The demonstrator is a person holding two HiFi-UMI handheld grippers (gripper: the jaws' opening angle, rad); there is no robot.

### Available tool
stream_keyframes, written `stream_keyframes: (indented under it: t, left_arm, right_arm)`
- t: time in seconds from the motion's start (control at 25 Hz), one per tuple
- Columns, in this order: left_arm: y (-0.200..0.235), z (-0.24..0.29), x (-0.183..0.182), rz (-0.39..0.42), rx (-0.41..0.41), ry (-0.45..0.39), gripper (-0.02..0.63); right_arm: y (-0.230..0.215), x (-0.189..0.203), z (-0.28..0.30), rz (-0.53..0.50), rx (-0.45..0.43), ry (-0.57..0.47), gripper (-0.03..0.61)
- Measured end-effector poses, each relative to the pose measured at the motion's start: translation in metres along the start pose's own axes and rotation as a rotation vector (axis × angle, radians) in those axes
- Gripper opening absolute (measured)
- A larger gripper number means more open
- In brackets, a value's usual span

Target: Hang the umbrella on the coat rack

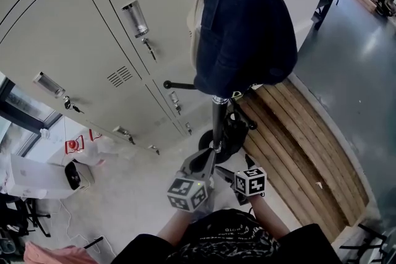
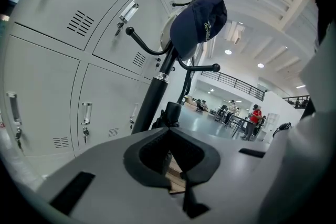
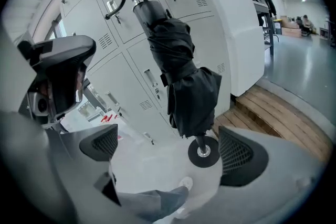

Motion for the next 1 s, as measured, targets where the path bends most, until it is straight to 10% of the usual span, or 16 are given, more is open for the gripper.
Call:
stream_keyframes:
  t: [1.0]
  left_arm:
    - [-0.026,-0.030,0.007,0.022,0.002,-0.068,0.011]
  right_arm:
    - [0.066,-0.051,-0.082,-0.190,-0.016,-0.208,0.521]
Point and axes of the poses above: the fingertips, and each gripper's own axes: z forward along the fingers, y to its left, x out of its underside, the point moved 10 cm from there along -z, backward along the fingers, and after that the axes turned 14 degrees about -x, right-handed, at the moved point
